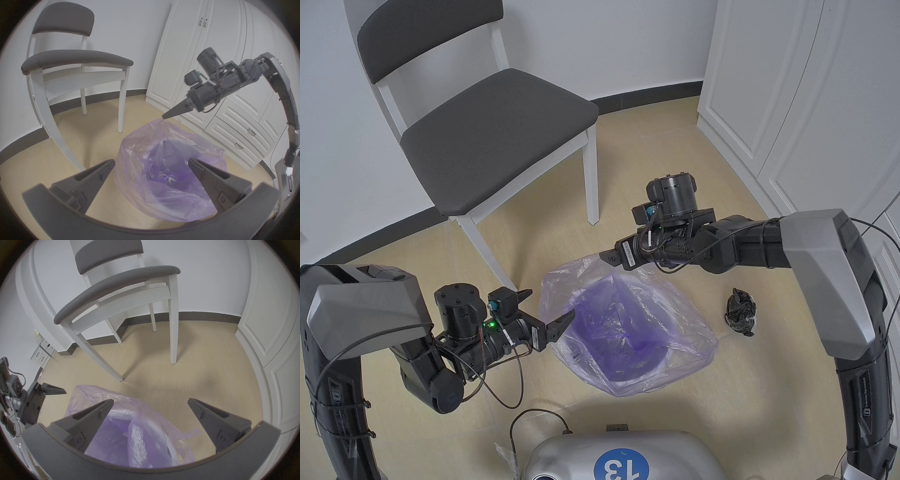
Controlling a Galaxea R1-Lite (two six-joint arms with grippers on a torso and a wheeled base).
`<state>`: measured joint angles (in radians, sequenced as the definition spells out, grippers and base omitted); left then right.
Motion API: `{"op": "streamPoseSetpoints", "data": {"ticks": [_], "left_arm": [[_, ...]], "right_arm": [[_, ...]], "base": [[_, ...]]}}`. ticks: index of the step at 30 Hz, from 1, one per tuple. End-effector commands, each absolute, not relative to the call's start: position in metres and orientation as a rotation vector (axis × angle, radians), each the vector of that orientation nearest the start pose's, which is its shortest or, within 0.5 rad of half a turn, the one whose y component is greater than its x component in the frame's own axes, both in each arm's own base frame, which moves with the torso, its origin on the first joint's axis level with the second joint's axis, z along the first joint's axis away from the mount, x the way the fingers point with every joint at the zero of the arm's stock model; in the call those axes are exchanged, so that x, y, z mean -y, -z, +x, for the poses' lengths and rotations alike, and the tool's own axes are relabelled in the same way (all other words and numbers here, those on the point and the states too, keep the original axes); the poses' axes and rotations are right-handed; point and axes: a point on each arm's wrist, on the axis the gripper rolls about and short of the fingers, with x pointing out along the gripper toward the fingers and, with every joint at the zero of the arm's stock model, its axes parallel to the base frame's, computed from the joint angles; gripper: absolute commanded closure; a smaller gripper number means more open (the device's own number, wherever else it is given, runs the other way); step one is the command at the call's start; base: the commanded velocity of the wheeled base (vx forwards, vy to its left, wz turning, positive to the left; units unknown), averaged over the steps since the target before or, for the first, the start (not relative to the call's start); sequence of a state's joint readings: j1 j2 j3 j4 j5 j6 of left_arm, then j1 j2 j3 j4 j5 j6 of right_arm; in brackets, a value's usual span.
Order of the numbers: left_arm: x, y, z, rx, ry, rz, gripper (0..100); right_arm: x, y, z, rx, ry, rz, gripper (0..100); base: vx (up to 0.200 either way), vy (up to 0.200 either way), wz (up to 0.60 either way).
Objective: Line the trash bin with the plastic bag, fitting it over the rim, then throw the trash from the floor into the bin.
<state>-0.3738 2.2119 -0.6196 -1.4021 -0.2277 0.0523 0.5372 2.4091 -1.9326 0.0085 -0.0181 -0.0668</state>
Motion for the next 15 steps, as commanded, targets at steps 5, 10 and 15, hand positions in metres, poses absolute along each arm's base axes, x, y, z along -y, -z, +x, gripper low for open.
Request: {"op": "streamPoseSetpoints", "data": {"ticks": [5,10,15], "left_arm": [[0.139,-0.059,0.364,-0.234,0.570,0.071,0],[0.138,-0.062,0.379,-0.298,0.549,0.078,0],[0.137,-0.058,0.393,-0.322,0.525,0.097,0]], "right_arm": [[-0.237,-0.154,0.366,-0.538,-0.513,-0.377,0],[-0.230,-0.125,0.344,-0.613,-0.505,-0.458,0],[-0.230,-0.106,0.346,-0.577,-0.493,-0.465,0]], "base": [[0.000,0.000,0.00],[0.000,0.000,0.00],[0.000,0.000,0.00]]}}
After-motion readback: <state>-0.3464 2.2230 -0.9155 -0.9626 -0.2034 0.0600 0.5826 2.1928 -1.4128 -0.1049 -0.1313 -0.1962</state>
